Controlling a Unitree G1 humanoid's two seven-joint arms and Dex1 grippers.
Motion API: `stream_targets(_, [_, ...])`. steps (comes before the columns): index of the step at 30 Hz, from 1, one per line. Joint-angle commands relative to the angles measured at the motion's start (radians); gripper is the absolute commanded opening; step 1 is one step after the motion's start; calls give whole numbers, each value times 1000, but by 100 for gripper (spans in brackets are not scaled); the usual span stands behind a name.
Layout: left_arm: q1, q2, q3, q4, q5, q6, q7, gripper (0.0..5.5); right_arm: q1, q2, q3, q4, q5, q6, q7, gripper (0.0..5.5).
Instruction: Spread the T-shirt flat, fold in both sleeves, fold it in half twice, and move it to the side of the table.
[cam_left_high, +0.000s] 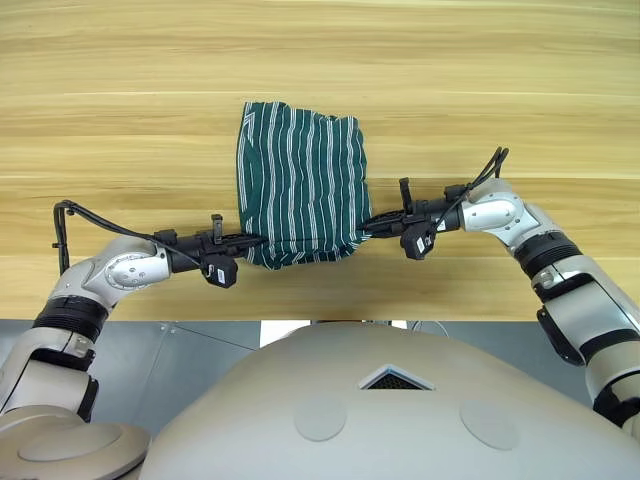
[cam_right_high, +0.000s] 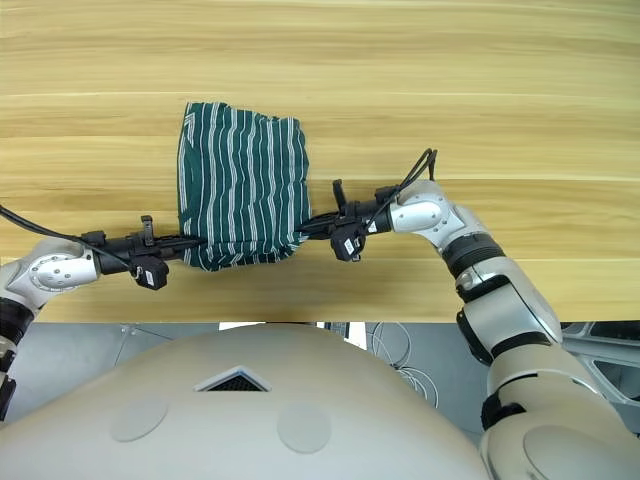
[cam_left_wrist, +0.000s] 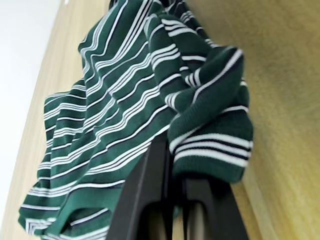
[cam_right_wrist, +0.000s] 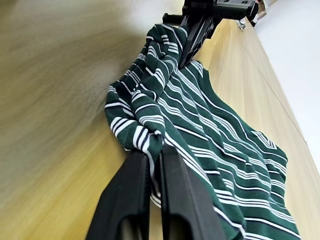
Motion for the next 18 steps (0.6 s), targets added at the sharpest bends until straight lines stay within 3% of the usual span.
stream_targets(1, [96, 64, -24, -129, -229, 68, -81, 0, 14, -64, 24, -96, 209, 95, 142, 10])
stream_targets(5, [243, 164, -12, -366, -492, 170, -149, 0, 101, -194, 20, -319, 504, 319, 363, 10])
stream_targets(9, [323, 164, -12, -441, -585, 245, -206, 0, 171, -279, -41, -479, 679, 544, 516, 10])
stream_targets(14, [299, 129, 8, -472, -677, 368, -288, 0, 191, -285, -122, -536, 708, 728, 589, 10])
stream_targets(18, [230, 34, 12, -436, -714, 489, -352, 0, 106, -213, -179, -499, 724, 913, 627, 10])
